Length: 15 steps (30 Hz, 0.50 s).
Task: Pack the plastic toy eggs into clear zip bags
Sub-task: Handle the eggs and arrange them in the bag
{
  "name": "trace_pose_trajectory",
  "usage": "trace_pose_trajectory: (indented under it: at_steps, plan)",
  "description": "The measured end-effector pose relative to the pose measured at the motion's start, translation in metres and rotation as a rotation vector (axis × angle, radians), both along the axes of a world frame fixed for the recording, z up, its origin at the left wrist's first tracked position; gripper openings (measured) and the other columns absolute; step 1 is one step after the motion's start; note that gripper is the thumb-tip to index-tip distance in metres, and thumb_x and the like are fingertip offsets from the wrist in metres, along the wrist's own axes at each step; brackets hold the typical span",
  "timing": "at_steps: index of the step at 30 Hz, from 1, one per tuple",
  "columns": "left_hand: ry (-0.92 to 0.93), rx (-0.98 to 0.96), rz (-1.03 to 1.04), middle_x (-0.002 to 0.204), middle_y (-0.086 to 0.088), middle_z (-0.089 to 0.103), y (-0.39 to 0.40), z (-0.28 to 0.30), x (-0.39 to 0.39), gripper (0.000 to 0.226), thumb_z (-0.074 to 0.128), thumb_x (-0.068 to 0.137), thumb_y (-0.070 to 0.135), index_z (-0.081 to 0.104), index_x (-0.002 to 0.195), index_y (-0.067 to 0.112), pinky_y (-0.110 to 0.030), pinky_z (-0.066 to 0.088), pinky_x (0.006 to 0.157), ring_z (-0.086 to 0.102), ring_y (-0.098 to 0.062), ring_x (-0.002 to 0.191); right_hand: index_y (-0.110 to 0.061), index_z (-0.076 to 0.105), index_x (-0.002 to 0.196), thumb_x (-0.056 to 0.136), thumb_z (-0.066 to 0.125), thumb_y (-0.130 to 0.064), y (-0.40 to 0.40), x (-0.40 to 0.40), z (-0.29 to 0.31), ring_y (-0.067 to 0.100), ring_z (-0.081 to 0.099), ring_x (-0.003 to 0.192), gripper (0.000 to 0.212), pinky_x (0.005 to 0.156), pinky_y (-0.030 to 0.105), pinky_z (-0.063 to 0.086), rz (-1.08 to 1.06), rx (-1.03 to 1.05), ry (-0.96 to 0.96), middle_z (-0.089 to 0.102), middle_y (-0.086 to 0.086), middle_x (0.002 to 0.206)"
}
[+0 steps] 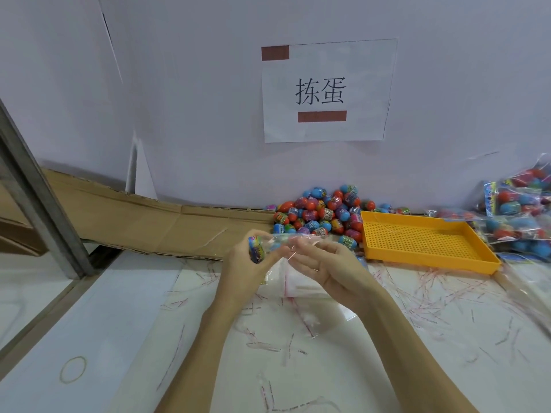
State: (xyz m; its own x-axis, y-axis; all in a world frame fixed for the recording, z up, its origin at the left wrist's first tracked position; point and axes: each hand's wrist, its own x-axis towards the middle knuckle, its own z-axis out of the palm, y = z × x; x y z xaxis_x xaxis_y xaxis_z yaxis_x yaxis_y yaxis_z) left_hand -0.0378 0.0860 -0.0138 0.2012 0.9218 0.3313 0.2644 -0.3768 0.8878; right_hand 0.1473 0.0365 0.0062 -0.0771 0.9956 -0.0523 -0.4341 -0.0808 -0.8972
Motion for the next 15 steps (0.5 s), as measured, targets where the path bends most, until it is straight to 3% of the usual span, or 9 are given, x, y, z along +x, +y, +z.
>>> trace_pose_trajectory:
  at_steps: [4, 7, 13, 15]
  plan:
    - [0.007, -0.039, -0.019, 0.091, 0.012, 0.072, 0.0, 0.003, 0.0, 0.054, 0.073, 0.073, 0.065, 0.062, 0.117, 0.035, -0.017, 0.057, 0.063, 0.071, -0.005, 0.078, -0.016, 0.075, 0.121, 0.094, 0.072, -0.022, -0.004, 0.007, 0.001, 0.02, 0.065, 0.124, 0.028, 0.101, 0.029, 0.054, 0.071, 0.145, -0.278, 0.071, 0.007, 0.127]
    - [-0.096, -0.09, -0.108, 0.091, 0.007, 0.075, 0.001, 0.004, -0.001, 0.051, 0.08, 0.075, 0.056, 0.063, 0.119, 0.036, -0.037, 0.064, 0.073, 0.074, -0.021, 0.084, -0.024, 0.072, 0.127, 0.096, 0.07, -0.033, -0.006, 0.012, 0.003, 0.008, 0.059, 0.128, 0.032, 0.108, 0.031, 0.043, 0.052, 0.189, -0.434, 0.069, -0.005, 0.131]
    - [-0.058, -0.06, -0.147, 0.105, 0.022, 0.07, 0.001, 0.0, 0.001, 0.058, 0.079, 0.075, 0.062, 0.055, 0.125, 0.046, -0.025, 0.061, 0.069, 0.073, -0.008, 0.093, -0.025, 0.072, 0.125, 0.098, 0.067, -0.03, -0.005, 0.008, -0.002, 0.025, 0.072, 0.11, 0.028, 0.099, 0.035, 0.056, 0.038, 0.203, -0.423, 0.075, 0.005, 0.119]
    - [-0.026, -0.06, -0.146, 0.105, 0.02, 0.069, 0.001, -0.002, 0.002, 0.062, 0.079, 0.077, 0.063, 0.05, 0.13, 0.049, -0.021, 0.059, 0.065, 0.072, -0.005, 0.091, -0.023, 0.069, 0.128, 0.098, 0.067, -0.03, -0.003, 0.004, -0.004, 0.022, 0.073, 0.105, 0.031, 0.101, 0.04, 0.054, -0.016, 0.203, -0.492, 0.077, 0.002, 0.114]
